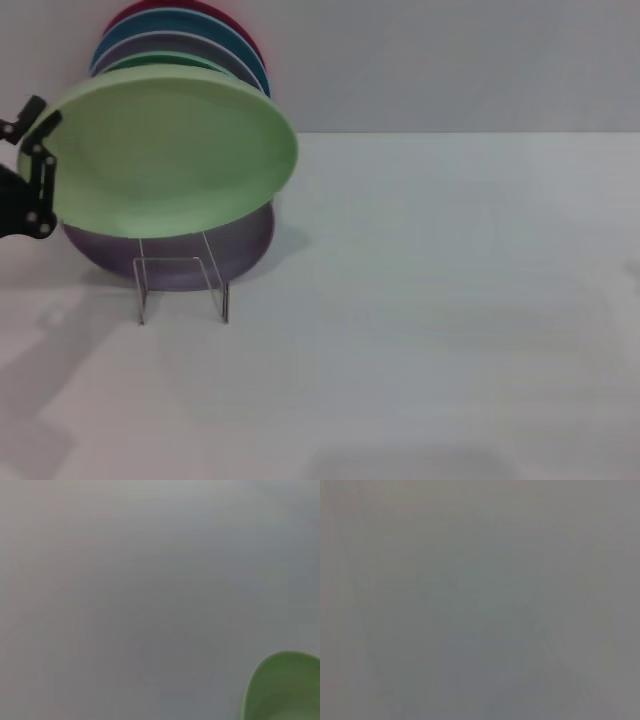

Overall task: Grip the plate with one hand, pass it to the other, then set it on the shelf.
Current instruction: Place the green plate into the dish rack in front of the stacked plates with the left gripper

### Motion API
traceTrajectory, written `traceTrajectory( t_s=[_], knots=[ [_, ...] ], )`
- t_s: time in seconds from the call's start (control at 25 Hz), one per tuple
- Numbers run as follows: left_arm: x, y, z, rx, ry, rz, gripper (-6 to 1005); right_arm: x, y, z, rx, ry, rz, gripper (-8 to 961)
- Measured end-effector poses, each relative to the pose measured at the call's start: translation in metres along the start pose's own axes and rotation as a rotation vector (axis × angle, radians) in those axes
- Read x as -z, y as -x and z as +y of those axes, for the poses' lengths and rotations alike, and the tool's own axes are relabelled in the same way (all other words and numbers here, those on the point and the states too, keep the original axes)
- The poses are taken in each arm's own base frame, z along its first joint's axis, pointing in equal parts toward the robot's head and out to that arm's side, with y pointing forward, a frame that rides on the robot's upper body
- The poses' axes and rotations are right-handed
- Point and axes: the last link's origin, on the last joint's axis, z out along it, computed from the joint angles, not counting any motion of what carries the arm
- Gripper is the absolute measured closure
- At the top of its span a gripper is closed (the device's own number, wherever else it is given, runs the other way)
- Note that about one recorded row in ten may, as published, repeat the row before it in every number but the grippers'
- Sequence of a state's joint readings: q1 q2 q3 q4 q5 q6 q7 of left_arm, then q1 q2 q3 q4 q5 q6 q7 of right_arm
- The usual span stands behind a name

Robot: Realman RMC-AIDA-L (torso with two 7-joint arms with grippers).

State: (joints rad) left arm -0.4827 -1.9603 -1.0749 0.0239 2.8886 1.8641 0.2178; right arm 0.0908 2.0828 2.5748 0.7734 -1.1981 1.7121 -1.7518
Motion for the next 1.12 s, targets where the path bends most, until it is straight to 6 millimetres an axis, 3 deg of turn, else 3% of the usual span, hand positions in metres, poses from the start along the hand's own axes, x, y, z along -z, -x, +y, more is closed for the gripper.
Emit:
traceTrajectory(
  t_s=[0.4,0.72,1.12],
  knots=[
    [-0.008,0.006,0.007,-0.028,0.032,-0.031,887,0.000,-0.003,0.002,0.002,0.009,0.012,322],
    [-0.001,0.006,0.014,-0.024,0.037,-0.049,864,-0.001,-0.003,0.002,0.005,0.011,0.011,322],
    [-0.002,0.009,0.037,-0.066,0.051,-0.107,835,-0.003,-0.002,0.001,0.008,0.011,0.010,322]
  ],
)
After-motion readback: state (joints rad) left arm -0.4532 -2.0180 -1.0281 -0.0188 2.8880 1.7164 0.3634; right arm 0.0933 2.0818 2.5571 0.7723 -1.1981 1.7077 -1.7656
